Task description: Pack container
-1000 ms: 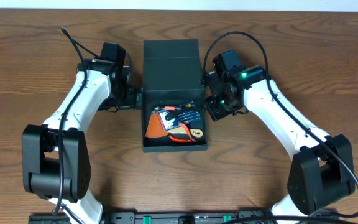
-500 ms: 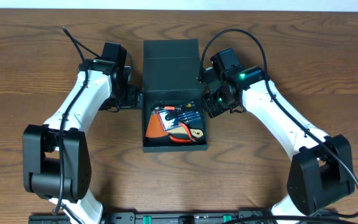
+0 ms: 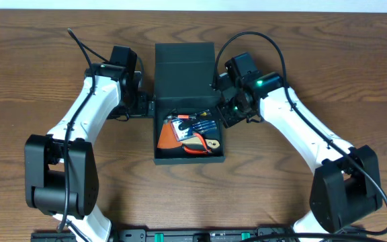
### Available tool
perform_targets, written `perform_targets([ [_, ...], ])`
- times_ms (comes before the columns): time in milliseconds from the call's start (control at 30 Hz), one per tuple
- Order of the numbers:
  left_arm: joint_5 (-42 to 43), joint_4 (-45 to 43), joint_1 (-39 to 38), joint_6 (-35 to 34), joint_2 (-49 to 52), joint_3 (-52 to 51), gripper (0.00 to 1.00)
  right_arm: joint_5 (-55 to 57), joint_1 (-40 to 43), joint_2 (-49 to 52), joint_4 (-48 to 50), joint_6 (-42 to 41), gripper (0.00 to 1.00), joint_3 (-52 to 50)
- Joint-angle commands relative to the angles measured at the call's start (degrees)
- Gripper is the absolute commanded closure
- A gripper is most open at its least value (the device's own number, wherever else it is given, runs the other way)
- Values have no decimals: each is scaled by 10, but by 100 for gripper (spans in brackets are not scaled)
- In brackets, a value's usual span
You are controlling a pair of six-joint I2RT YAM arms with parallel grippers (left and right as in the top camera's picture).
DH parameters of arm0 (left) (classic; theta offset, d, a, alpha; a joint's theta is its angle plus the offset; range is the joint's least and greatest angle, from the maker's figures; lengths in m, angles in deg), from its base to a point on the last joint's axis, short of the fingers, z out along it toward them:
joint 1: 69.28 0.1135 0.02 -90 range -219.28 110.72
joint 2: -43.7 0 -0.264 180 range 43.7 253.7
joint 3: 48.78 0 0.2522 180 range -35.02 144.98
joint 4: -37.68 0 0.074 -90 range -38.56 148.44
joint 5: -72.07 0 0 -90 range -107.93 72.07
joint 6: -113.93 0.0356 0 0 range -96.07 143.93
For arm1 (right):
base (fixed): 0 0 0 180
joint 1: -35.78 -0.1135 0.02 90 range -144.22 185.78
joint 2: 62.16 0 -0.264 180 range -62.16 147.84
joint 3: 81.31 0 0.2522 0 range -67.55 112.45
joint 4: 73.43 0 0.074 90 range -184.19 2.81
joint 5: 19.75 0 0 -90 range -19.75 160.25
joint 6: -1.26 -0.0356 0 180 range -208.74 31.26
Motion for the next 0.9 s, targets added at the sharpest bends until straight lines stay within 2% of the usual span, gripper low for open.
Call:
perform_targets([
  [0,4,0,-4,7,4,-3,4,-1,-13,22,1,-8,99,-4],
  [633,4,-1,-4,7,4,-3,4,6,-20,43,16,-5,99,-3],
  [767,4,-4,-4,7,4,-3,4,-12,-37,43,-6,103,99,-3],
  [867,4,-7,-4,7,4,-3,4,-10,-56,43,-15,131,99,-3],
])
